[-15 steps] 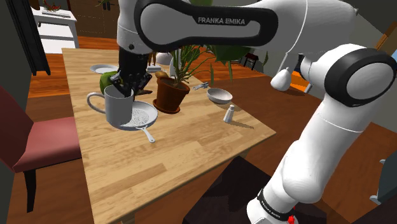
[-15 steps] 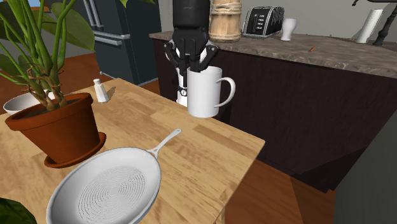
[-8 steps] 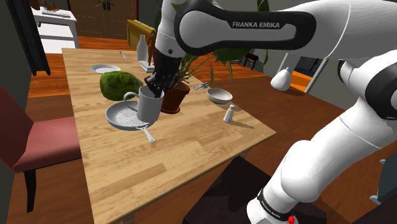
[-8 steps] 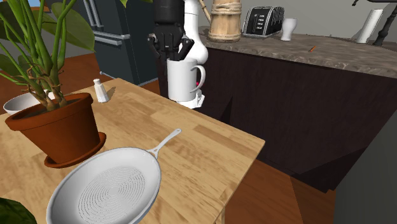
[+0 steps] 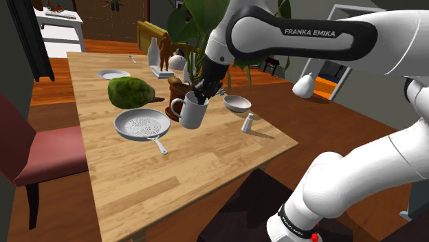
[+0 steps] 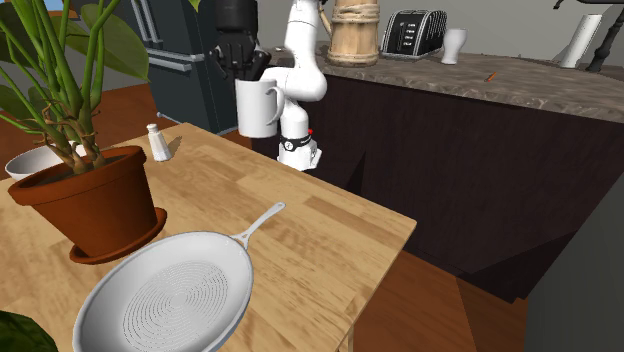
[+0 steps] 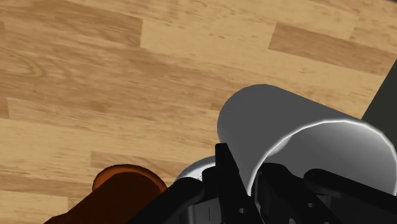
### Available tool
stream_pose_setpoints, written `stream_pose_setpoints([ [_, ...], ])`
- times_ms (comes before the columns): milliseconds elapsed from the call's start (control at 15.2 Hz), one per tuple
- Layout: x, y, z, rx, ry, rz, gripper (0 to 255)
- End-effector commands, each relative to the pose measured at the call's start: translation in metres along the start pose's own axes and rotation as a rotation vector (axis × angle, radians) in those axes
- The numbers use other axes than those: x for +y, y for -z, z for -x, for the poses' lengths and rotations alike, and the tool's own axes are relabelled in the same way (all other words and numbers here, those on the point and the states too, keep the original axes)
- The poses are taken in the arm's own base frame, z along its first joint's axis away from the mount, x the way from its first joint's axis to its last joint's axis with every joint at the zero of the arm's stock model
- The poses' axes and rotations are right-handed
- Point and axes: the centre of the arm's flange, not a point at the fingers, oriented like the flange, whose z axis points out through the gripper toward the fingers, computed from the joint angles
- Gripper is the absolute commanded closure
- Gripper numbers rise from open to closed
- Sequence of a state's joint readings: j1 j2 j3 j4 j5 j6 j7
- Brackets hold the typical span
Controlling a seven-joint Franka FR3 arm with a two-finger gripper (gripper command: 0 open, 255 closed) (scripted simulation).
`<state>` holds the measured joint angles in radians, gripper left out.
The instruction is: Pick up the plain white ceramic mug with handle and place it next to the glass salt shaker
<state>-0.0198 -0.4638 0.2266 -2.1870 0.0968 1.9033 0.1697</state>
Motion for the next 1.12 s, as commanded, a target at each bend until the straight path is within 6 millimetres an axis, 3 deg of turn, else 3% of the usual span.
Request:
stream_pose_setpoints([
  [0, 0.024, 0.001, 0.014, 0.000, 0.002, -0.001, 255],
  [1056, 0.209, 0.023, 0.113, 0.000, 0.002, -0.001, 255],
])
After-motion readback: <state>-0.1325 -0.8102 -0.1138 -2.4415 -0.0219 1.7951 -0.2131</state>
